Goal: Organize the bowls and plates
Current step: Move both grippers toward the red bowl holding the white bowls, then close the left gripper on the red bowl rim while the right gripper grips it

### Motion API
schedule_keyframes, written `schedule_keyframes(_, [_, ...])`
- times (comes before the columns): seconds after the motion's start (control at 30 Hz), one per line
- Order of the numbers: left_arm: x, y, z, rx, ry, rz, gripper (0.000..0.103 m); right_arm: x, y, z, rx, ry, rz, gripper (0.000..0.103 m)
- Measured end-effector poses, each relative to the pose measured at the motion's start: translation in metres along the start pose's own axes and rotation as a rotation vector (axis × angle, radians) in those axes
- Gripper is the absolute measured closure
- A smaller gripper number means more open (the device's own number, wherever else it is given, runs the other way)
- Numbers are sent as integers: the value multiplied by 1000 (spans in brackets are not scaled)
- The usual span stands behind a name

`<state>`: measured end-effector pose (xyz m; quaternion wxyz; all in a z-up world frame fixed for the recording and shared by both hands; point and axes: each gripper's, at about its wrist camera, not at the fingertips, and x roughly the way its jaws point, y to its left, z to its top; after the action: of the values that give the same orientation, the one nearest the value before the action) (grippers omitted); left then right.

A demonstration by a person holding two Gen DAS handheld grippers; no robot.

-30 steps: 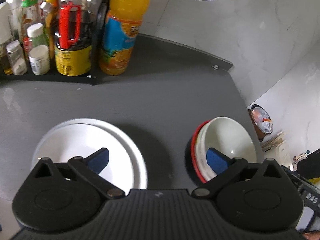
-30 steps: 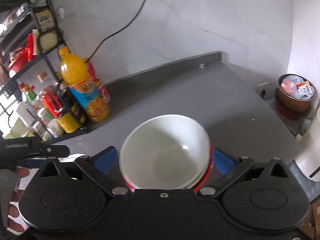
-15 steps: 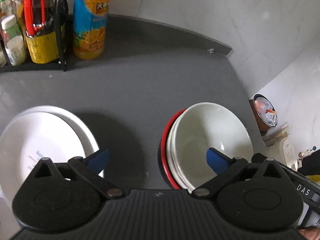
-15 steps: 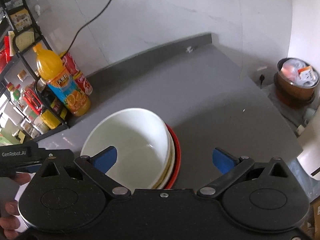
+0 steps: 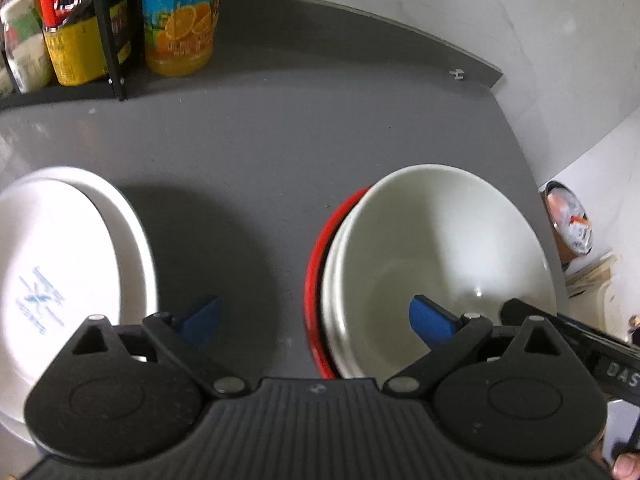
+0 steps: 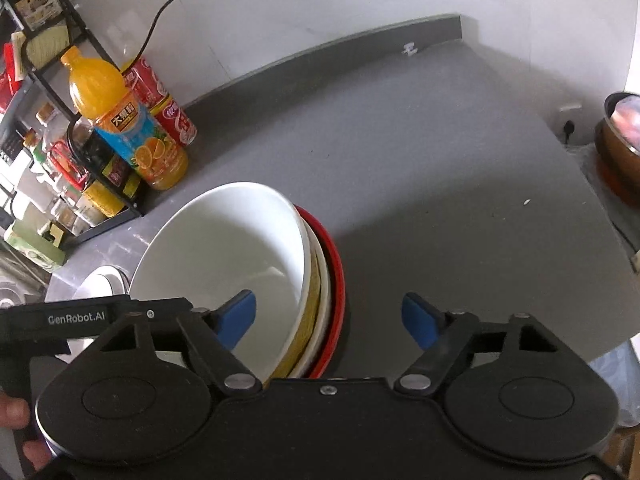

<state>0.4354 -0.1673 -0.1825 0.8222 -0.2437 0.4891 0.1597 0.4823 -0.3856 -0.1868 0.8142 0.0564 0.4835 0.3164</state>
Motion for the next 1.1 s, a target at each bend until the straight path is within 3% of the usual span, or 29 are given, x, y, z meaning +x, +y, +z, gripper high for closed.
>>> schedule_keyframes(0.1, [1, 0, -1, -20, -17, 14, 4, 6, -1, 3, -1, 20, -1, 33])
schedule_keyframes(0.23, [5, 1, -1, -61, -10, 32, 14, 13, 0, 3, -9, 48, -3, 45])
schedule_keyframes(0.47, [16, 1, -2, -107, 14, 11, 51, 25, -8, 5, 33, 80, 20, 66])
schedule_keyframes(0.6, [23, 3, -3, -148, 31, -18, 71, 30, -10, 4, 51, 97, 31, 68])
schedule_keyframes(0.83, [21, 6, -7, -184, 28, -27, 73, 32, -3, 1, -19, 89, 6, 77])
schedule_keyframes(1.1, [12, 6, -10, -155, 21, -60, 75, 24, -3, -1, -30, 67, -1, 78])
